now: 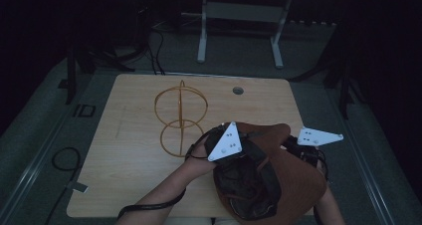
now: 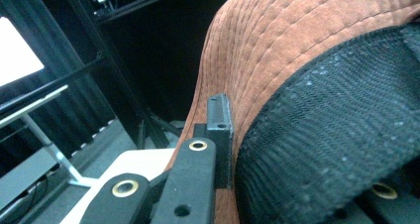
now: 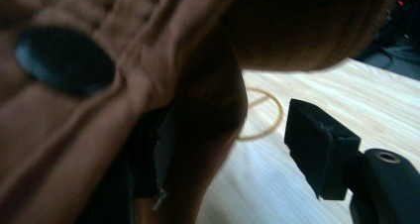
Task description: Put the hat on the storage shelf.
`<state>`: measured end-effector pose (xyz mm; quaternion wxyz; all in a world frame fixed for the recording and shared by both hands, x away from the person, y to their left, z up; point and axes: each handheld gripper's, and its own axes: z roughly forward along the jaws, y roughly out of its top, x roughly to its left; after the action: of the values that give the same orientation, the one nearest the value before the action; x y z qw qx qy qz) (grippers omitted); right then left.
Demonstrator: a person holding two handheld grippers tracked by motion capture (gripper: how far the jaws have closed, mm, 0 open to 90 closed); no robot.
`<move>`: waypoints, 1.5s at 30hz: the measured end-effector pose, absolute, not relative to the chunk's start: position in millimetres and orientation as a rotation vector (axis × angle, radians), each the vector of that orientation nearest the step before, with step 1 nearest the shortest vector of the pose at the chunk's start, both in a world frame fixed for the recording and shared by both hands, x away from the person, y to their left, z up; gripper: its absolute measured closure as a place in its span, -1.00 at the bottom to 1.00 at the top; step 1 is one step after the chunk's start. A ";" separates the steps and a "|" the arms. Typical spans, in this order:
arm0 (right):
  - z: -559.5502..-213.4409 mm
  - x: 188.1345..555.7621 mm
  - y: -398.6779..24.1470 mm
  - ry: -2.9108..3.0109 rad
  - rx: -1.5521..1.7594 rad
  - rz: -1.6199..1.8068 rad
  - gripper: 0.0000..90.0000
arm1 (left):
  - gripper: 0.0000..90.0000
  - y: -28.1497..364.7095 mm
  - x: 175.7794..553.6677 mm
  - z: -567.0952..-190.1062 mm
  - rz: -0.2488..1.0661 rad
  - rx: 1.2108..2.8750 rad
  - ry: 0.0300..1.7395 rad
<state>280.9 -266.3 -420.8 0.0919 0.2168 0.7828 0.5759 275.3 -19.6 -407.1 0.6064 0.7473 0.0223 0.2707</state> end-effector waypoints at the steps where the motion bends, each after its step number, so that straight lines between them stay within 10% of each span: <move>1: -420.1 281.0 -266.1 2.319 0.639 1.734 -0.20 | 0.92 -22.4 274.6 -406.6 0.619 1.713 0.057; 15: -417.8 290.8 -261.9 2.301 0.583 1.983 0.10 | 0.92 -38.5 268.9 -399.7 0.638 1.670 0.067; 23: -418.1 290.2 -261.5 2.330 0.563 1.999 0.86 | 0.83 -35.8 272.5 -398.5 0.622 1.684 0.065; 36: -409.4 283.5 -274.2 2.298 0.571 1.980 0.94 | 0.04 -26.2 275.8 -389.9 0.570 1.646 0.155; 45: -401.6 285.0 -285.9 2.219 0.606 1.987 0.94 | -0.15 -13.7 272.9 -389.9 0.596 1.671 0.202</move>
<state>285.0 -285.9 -401.6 0.0508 0.1992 0.7291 0.6528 272.9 -13.7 -389.9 0.6274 0.7287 0.0883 0.2599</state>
